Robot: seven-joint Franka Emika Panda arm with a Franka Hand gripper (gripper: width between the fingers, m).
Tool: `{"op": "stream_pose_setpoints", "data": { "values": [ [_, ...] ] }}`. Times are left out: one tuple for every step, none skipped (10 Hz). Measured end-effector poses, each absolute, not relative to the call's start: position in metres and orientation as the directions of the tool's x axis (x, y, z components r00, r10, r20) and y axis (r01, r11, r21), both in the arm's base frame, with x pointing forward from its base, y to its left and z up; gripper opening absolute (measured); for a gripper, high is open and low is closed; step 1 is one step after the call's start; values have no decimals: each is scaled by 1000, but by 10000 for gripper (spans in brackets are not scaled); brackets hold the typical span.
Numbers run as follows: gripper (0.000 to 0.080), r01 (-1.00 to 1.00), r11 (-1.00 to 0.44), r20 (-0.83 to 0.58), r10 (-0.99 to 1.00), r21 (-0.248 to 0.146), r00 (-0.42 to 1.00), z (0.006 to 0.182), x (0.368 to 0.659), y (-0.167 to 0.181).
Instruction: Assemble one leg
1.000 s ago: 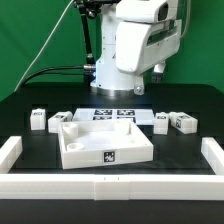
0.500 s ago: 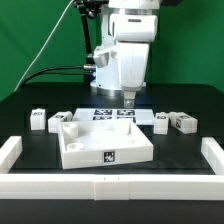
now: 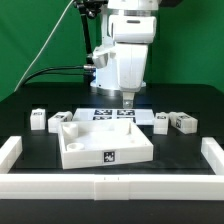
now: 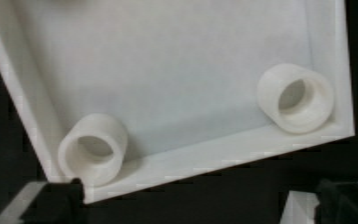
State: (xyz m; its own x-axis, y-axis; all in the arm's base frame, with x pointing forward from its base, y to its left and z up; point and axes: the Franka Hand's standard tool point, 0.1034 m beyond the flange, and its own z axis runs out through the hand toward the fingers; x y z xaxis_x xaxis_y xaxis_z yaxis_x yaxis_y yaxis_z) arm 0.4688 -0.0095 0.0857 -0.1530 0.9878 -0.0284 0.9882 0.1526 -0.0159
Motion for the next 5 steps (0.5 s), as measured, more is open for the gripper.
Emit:
{"op": "stream_pose_setpoints", "data": {
  "values": [
    [650, 981, 191, -23, 981, -9, -192, 77, 457, -17],
    [650, 973, 229, -17, 973, -1, -229, 68, 445, -22],
    [650, 973, 229, -10, 973, -17, -229, 59, 435, -25],
    [650, 975, 219, -5, 976, -32, -219, 51, 428, -29],
    [650, 976, 216, -7, 976, -40, -217, 46, 423, -37]
  ]
}}
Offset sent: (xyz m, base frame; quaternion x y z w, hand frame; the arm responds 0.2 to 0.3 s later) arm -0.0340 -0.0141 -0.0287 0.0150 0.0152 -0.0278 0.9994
